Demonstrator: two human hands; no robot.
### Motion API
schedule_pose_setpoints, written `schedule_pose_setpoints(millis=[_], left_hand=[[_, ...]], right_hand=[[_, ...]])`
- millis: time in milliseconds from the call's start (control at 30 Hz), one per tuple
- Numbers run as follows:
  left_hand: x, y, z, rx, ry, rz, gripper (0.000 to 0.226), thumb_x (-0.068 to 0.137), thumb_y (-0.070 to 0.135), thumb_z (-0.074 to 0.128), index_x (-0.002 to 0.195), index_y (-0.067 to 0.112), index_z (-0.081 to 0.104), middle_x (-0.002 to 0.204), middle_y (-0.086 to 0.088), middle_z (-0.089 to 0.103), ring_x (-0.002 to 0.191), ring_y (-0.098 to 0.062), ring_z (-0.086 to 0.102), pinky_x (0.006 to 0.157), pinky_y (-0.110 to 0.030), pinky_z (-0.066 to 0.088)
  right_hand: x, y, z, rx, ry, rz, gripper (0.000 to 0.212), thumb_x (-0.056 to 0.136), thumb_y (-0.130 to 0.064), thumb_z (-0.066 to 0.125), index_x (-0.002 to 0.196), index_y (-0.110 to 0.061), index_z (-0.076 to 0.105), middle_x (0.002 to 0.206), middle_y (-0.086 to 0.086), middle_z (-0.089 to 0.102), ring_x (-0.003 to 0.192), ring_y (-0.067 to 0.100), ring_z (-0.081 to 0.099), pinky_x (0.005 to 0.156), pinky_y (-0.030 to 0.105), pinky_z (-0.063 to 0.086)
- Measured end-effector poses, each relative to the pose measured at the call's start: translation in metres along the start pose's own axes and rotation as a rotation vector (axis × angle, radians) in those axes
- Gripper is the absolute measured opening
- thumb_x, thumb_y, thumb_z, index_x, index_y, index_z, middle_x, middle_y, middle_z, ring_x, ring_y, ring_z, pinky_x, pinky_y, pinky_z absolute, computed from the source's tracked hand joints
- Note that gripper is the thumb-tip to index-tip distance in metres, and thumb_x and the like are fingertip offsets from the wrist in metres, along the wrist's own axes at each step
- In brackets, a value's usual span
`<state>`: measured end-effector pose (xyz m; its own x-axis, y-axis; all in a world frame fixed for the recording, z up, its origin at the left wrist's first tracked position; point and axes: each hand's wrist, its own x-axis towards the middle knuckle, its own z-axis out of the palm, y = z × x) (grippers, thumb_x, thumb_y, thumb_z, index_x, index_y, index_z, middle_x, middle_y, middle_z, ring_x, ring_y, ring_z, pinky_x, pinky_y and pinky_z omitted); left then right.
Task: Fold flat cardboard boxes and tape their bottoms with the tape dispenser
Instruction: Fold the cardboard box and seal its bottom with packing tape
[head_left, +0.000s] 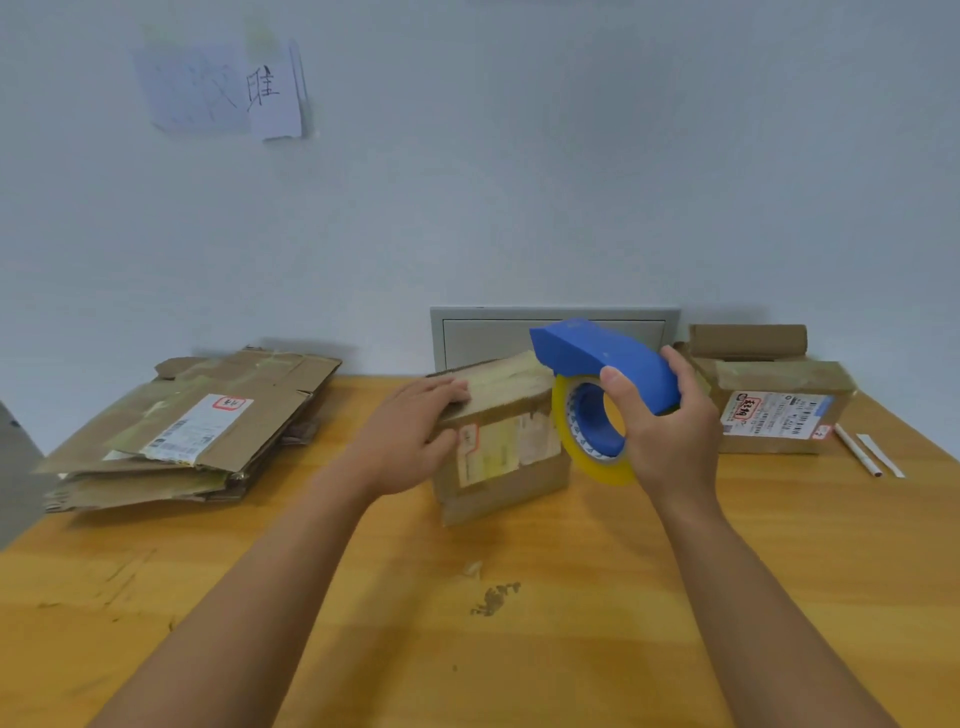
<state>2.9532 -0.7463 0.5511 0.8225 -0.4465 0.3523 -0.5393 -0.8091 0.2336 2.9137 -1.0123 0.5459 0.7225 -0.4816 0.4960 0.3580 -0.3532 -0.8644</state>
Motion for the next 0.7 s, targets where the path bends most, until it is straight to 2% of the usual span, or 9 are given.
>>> schedule_pose_setpoints(millis=[100,167,300,367,400,467,567,633,700], left_hand=[[0.004,0.005,-0.003,0.04,-0.02,-0.075,0.047,0.092,0.047,0.052,0.133,0.024,0.047,0.138,0.004,0.054,0.118,-0.016,0.052,0.094,-0.032,0.046],[0.01,0.016,0.005,0.165,0.017,-0.084,0.057,0.092,0.058,0.053,0.137,0.024,0.046,0.135,0.003,0.054,0.116,-0.017,0.052,0.091,-0.032,0.046],[0.015,0.016,0.01,0.2,0.053,-0.061,0.045,0.1,0.043,0.049,0.14,0.022,0.049,0.136,0.003,0.055,0.118,-0.019,0.053,0.09,-0.032,0.044],[0.012,0.007,0.007,0.221,0.044,-0.042,0.044,0.102,0.035,0.048,0.145,0.025,0.045,0.145,0.005,0.051,0.131,-0.019,0.047,0.107,-0.035,0.035],[0.009,0.001,0.005,0.236,0.028,-0.039,0.046,0.103,0.03,0.047,0.149,0.028,0.04,0.151,0.005,0.044,0.141,-0.019,0.036,0.117,-0.037,0.024],[0.007,-0.007,0.004,0.24,-0.023,-0.055,0.052,0.104,0.026,0.044,0.153,0.036,0.029,0.16,0.006,0.027,0.151,-0.02,0.012,0.122,-0.04,0.003],[0.013,0.01,0.011,0.229,-0.015,-0.083,0.065,0.093,0.054,0.035,0.154,0.033,0.024,0.166,0.001,0.01,0.152,-0.02,-0.005,0.118,-0.036,-0.007],[0.025,0.039,0.025,0.187,0.03,-0.109,0.085,0.085,0.08,0.023,0.153,0.03,0.025,0.164,0.001,0.016,0.151,-0.02,0.007,0.118,-0.037,0.001],[0.039,0.068,0.041,0.193,0.05,-0.188,0.098,0.076,0.093,0.019,0.146,0.028,0.038,0.155,0.003,0.037,0.144,-0.021,0.03,0.118,-0.042,0.018]], right_hand=[[0.006,-0.009,0.001,0.026,-0.005,-0.031,0.086,0.074,-0.066,0.066,0.144,-0.02,0.048,0.125,-0.012,0.053,0.108,0.006,0.054,0.076,0.011,0.043],[0.008,-0.014,0.003,0.026,-0.019,-0.053,0.085,0.075,-0.066,0.066,0.144,-0.019,0.049,0.125,-0.009,0.056,0.108,0.009,0.056,0.079,0.017,0.048],[0.01,-0.017,-0.001,0.028,-0.014,-0.079,0.082,0.074,-0.067,0.066,0.14,-0.02,0.052,0.122,-0.007,0.058,0.106,0.011,0.059,0.075,0.015,0.047],[0.012,-0.017,-0.008,0.044,0.006,-0.076,0.085,0.072,-0.07,0.066,0.139,-0.021,0.053,0.123,-0.008,0.059,0.108,0.012,0.059,0.078,0.018,0.049],[0.012,-0.018,-0.011,0.05,0.016,-0.076,0.086,0.071,-0.072,0.065,0.139,-0.021,0.053,0.124,-0.008,0.059,0.109,0.012,0.059,0.08,0.02,0.051],[0.014,-0.018,-0.017,0.064,0.034,-0.08,0.086,0.07,-0.073,0.065,0.138,-0.023,0.054,0.123,-0.01,0.06,0.107,0.009,0.06,0.08,0.018,0.051],[0.017,-0.019,-0.022,0.066,0.047,-0.086,0.082,0.07,-0.074,0.065,0.135,-0.026,0.055,0.115,-0.016,0.059,0.104,0.005,0.061,0.077,0.018,0.051],[0.017,-0.019,-0.022,0.054,0.054,-0.082,0.082,0.07,-0.073,0.065,0.135,-0.024,0.055,0.117,-0.013,0.059,0.105,0.008,0.061,0.082,0.026,0.054],[0.015,-0.018,-0.022,0.036,0.062,-0.081,0.082,0.071,-0.072,0.065,0.135,-0.022,0.055,0.12,-0.009,0.06,0.107,0.012,0.06,0.086,0.034,0.056]])
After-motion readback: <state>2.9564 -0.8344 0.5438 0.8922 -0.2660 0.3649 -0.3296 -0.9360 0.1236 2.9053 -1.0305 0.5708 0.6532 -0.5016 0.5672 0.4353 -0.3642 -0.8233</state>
